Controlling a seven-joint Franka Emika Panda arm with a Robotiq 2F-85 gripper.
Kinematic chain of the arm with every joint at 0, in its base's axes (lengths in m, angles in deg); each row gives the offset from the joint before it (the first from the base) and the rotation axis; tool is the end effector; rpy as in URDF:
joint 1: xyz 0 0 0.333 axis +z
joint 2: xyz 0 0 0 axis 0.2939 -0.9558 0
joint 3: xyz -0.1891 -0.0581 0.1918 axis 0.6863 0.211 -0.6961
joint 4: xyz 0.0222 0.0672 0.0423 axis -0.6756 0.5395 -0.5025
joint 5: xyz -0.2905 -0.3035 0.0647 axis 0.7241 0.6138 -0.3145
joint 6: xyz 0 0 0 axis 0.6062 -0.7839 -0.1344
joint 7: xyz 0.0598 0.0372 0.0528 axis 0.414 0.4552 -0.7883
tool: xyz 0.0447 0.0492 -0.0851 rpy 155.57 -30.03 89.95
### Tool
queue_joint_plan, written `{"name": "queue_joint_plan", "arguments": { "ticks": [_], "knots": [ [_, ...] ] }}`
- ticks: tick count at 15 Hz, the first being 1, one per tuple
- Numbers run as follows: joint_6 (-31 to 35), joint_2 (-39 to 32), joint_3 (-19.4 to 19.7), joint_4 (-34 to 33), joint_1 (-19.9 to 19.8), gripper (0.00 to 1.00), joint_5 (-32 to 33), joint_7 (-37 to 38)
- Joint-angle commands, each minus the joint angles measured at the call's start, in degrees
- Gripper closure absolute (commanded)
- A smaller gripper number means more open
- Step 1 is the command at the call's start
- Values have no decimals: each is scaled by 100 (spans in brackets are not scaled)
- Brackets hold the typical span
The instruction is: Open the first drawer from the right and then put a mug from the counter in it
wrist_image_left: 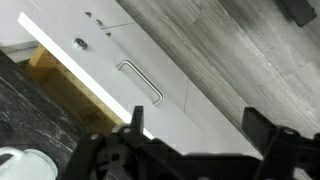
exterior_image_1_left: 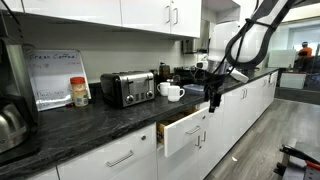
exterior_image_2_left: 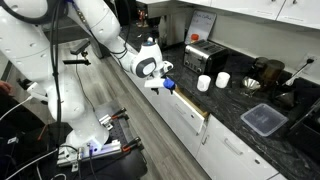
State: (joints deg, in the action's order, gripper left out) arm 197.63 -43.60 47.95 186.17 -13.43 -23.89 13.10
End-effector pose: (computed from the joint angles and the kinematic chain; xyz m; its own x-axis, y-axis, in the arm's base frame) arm 0.4488 0.0164 0.1954 0.6303 0.7723 0.0785 0.7459 -0.6306 0.2147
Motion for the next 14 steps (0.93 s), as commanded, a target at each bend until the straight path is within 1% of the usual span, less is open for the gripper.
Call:
{"name": "queue_joint_plan", "arguments": {
  "ticks": [1,3,4,5,6,9,14],
  "knots": [
    [677,-586,-124,-155,-152,0,430,-30],
    [1008,-815,-122,-225,-169,0,619,44],
    [1081,-906,45,-276,-13,0,720,79],
    [923,-922,92,-364,9,0,780,193],
    [875,-703,-168,-153,-177,0,588,77],
    [875,-824,-137,-282,-185,0,656,125],
    [875,-847,-137,-311,-186,0,659,126]
  ]
}}
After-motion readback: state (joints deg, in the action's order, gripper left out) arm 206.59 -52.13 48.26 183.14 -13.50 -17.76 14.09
